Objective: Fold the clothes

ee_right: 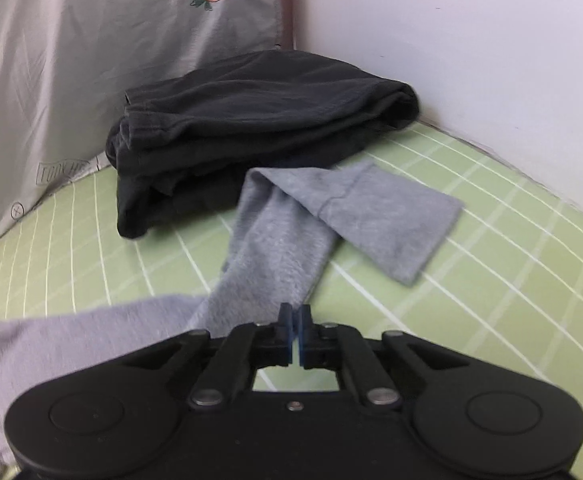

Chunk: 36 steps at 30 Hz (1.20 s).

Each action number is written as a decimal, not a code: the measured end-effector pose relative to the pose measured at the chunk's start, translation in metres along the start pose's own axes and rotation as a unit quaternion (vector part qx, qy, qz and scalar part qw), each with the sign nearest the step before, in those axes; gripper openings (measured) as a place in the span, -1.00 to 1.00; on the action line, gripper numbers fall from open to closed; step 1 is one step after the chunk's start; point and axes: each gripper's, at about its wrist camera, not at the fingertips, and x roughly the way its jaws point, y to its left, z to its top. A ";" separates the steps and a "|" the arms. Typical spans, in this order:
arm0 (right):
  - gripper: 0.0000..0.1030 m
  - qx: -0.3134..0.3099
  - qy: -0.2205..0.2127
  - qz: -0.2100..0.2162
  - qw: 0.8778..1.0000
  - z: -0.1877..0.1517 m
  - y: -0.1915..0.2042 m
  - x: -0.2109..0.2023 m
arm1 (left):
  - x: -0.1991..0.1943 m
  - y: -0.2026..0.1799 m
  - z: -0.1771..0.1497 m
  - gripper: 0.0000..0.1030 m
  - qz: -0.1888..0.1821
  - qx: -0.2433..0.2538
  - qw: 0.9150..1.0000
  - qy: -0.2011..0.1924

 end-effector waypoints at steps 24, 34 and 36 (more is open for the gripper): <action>-0.30 -0.038 -0.040 -0.091 0.994 0.066 -0.016 0.049 | 0.000 -0.001 -0.001 1.00 0.003 -0.004 1.000 0.000; 0.03 -0.009 -0.089 -0.022 0.996 0.102 -0.020 0.057 | 0.000 -0.001 0.000 1.00 0.007 -0.013 1.000 0.000; 0.10 -0.006 -0.074 -0.005 0.997 0.096 -0.014 0.063 | 0.000 -0.001 0.000 1.00 0.009 -0.014 1.000 0.001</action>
